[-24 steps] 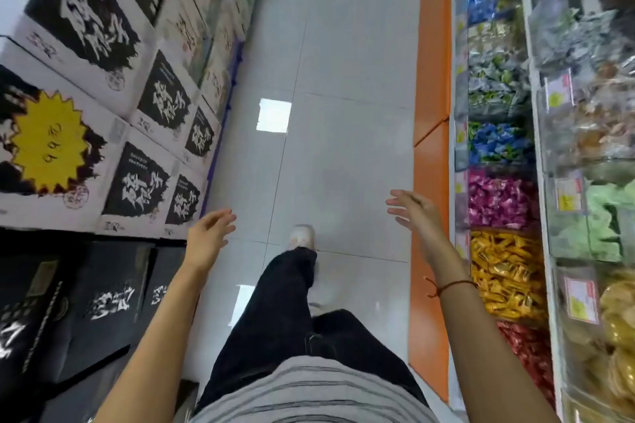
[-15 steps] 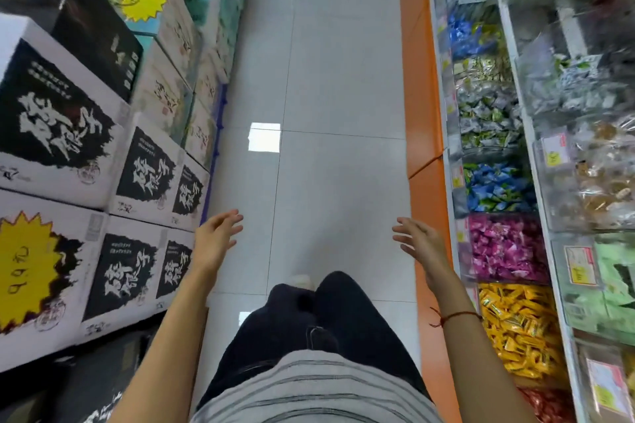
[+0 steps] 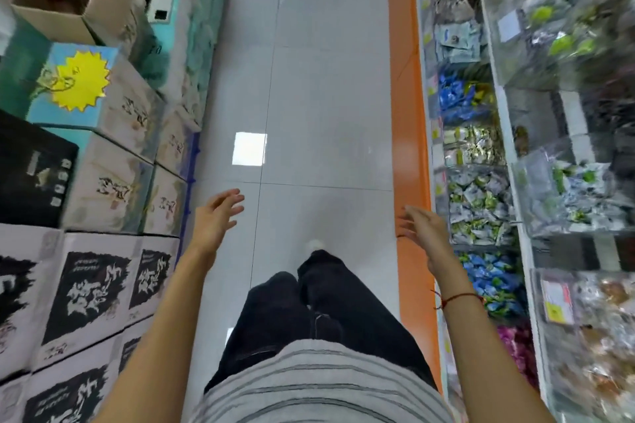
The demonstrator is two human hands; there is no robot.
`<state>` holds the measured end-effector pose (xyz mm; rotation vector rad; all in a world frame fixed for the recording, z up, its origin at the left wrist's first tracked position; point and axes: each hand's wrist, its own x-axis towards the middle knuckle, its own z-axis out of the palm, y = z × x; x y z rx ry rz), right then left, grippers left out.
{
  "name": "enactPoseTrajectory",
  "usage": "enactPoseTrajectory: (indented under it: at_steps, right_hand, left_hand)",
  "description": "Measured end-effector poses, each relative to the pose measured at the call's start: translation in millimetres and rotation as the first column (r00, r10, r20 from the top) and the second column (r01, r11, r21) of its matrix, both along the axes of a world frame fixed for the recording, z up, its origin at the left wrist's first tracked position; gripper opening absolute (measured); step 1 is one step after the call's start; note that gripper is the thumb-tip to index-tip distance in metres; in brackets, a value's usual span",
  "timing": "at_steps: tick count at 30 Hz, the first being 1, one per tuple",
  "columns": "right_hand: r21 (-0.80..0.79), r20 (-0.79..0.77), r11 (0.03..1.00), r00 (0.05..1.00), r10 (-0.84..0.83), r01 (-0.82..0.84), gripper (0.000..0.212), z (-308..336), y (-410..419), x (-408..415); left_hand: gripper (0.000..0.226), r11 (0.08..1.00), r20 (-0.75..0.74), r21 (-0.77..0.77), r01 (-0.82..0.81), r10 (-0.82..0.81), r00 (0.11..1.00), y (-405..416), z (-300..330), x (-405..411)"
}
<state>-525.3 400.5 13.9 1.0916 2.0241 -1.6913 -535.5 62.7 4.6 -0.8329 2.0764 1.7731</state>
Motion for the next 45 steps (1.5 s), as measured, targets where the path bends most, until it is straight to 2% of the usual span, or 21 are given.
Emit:
enactPoseTrajectory:
  at_steps: [11,16,26,33,40,45]
  right_hand:
    - [-0.014,-0.037,0.994,0.993,0.108,-0.109,0.017,2,-5,-293]
    - [-0.034,-0.028,0.994,0.994,0.103,-0.104,0.017,0,-10,-401]
    - [-0.020,0.006,0.998,0.998,-0.064,0.065,0.020,-3,27,-614]
    - [-0.044,0.018,0.999,1.000,-0.015,0.016,0.014,-4,52,-808]
    - [-0.014,-0.037,0.997,0.996,0.079,-0.079,0.018,15,59,-1006]
    - [-0.016,-0.057,0.999,0.998,0.036,-0.037,0.017,12,60,-1120]
  left_hand:
    - [0.021,0.993,0.049,-0.031,-0.116,0.117,0.992,0,-2,-234]
    - [0.024,0.997,0.032,-0.005,-0.079,0.079,0.996,2,0,-370]
    - [0.019,1.000,0.004,0.009,-0.005,0.005,1.000,28,7,-642]
    - [0.016,0.999,0.045,-0.006,-0.033,0.033,0.998,56,6,-811]
    - [0.014,0.993,0.045,-0.013,-0.113,0.114,0.992,62,16,-964]
    - [0.015,0.998,0.020,-0.001,-0.058,0.058,0.998,68,10,-1096]
